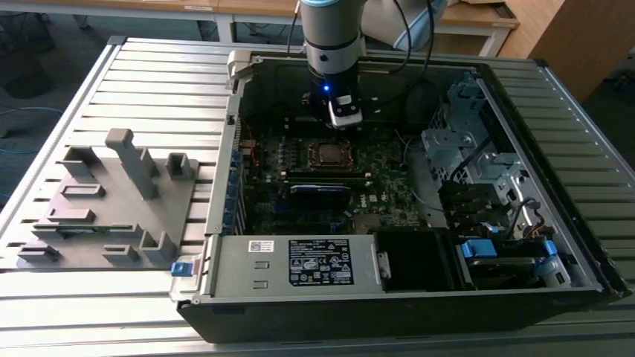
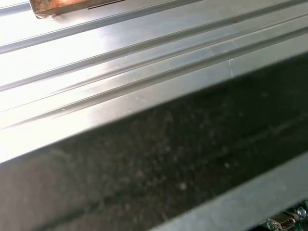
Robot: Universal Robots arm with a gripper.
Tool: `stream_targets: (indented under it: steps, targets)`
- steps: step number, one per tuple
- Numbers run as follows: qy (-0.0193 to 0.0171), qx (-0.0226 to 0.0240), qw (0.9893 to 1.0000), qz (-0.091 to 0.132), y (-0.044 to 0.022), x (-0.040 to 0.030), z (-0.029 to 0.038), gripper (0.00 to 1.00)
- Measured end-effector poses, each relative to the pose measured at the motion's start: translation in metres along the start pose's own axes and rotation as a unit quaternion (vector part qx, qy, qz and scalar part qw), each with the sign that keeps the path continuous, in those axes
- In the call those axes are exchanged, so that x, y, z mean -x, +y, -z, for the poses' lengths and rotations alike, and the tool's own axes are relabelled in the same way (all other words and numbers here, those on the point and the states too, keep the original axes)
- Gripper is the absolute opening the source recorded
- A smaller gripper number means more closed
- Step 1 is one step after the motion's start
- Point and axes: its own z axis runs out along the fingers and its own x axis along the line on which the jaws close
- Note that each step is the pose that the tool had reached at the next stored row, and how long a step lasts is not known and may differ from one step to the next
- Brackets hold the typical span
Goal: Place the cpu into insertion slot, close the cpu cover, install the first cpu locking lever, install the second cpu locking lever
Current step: 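Install the first cpu locking lever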
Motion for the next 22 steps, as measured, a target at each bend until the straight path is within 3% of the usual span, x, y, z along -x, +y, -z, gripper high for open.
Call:
stream_targets:
  steps: [4, 8, 22]
  targets:
    - [-0.0008, -0.0011, 1.0, -0.002, 0.0, -0.0001, -0.0005, 0.1]
    - [-0.0027, -0.0057, 1.0, -0.002, -0.0001, -0.0001, -0.0004, 0.1]
    - [-0.003, -0.0058, 1.0, -0.004, 0.0021, -0.0008, 0.0018, 0.1]
